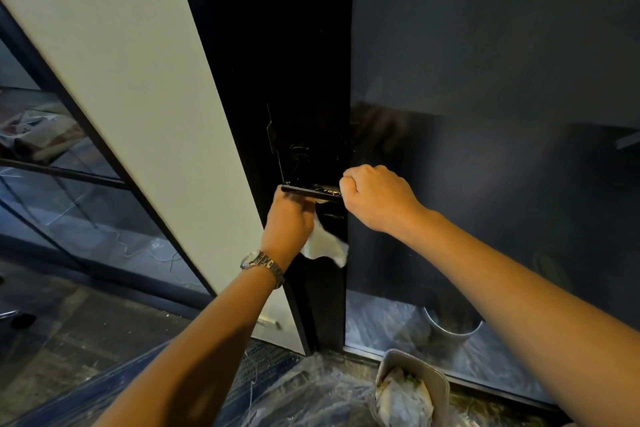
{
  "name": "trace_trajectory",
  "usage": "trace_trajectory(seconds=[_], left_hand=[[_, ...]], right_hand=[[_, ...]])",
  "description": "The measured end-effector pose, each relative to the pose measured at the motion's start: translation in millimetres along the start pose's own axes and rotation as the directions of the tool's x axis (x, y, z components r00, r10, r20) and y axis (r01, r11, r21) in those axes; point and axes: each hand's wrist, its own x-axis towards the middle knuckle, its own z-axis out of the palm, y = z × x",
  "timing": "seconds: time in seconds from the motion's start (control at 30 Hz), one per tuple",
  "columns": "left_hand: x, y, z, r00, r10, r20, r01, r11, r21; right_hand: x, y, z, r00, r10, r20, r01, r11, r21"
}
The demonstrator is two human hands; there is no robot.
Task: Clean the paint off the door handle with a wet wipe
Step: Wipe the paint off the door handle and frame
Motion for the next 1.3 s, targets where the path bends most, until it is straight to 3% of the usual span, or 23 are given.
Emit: trace_trajectory(seconds=[0.07,0.13,0.2,0.23,0.3,0.37,0.4,0.47,0.6,0.73,0.8,0.9,1.0,1.07,1.13,1.17,1.23,1.3], left_hand=[[-4.3,8.5,5.3,0.994,-0.101,-0.049,0.1,0.995,-0.026],[-9.9,10.3,7.4,0.995,0.1,0.001,-0.1,0.989,0.11],[-11.4,1.7,6.1,0.922,0.369,0.119,-0.386,0.898,0.21],[-9.8,-5.9,5.9,0.893,0.419,0.167,-0.448,0.867,0.22],[-8.2,-10.2,3.7,0.949,0.299,0.103,-0.312,0.938,0.151],[-8.2,-2.7,4.4,0.998,0.04,-0.056,-0.044,0.997,-0.065],[-9.7,4.8,4.2,0.991,-0.085,-0.108,0.063,0.98,-0.187],[-3.7,18.2,-2.8,0.947,-0.28,-0.159,0.198,0.895,-0.4],[6.6,26.7,-16.1,0.893,-0.409,-0.189,0.289,0.842,-0.457],[7.2,28.8,-1.0,0.754,-0.656,-0.031,0.443,0.543,-0.714],[5.0,32.2,3.5,0.755,-0.655,-0.024,0.431,0.524,-0.734],[-1.4,46.2,1.2,0.826,-0.555,-0.101,0.355,0.651,-0.671],[-9.7,49.3,7.2,0.937,-0.29,-0.195,0.128,0.804,-0.581],[-15.6,33.4,16.1,0.986,-0.02,-0.167,-0.047,0.919,-0.392],[-19.7,7.9,25.1,0.971,0.231,-0.06,-0.236,0.968,-0.085],[-20.2,-4.2,28.2,0.945,0.326,0.005,-0.325,0.94,0.107],[-20.4,-20.3,30.4,0.912,0.386,0.139,-0.405,0.797,0.449],[-20.5,-25.2,29.6,0.894,0.387,0.226,-0.44,0.657,0.612]], right_hand=[[-0.1,0.2,0.7,1.0,-0.003,-0.003,0.003,1.0,0.007],[-0.1,-0.4,0.3,1.0,-0.003,-0.008,0.003,1.0,0.009],[0.3,-1.0,-0.3,1.0,0.009,-0.006,-0.008,1.0,0.004],[0.2,-1.2,-0.4,1.0,0.014,-0.002,-0.014,1.0,0.004],[-0.2,-0.7,-0.3,1.0,0.013,0.004,-0.013,1.0,0.011],[-0.6,-0.1,-0.2,1.0,0.011,0.001,-0.011,1.0,0.015],[-0.5,-0.2,-0.2,1.0,0.011,0.002,-0.011,1.0,0.014],[0.4,-0.4,-0.2,1.0,0.01,0.003,-0.01,1.0,0.006],[0.3,1.5,1.4,1.0,0.008,-0.002,-0.008,1.0,-0.004],[-0.2,0.6,2.1,1.0,0.008,-0.006,-0.008,1.0,-0.02],[-0.8,0.1,2.4,1.0,0.005,-0.012,-0.005,1.0,-0.028],[-2.7,-1.5,2.1,1.0,0.003,-0.03,-0.004,0.999,-0.033],[-7.6,-1.2,2.6,0.995,-0.055,-0.083,0.047,0.995,-0.09],[-14.9,1.4,4.0,0.979,-0.153,-0.137,0.136,0.983,-0.122],[-24.3,5.1,4.6,0.958,-0.235,-0.166,0.218,0.969,-0.119],[-28.3,7.1,4.5,0.951,-0.261,-0.166,0.244,0.963,-0.117],[-32.9,9.5,3.6,0.947,-0.281,-0.154,0.264,0.956,-0.125],[-33.1,10.6,3.4,0.95,-0.278,-0.145,0.26,0.957,-0.127]])
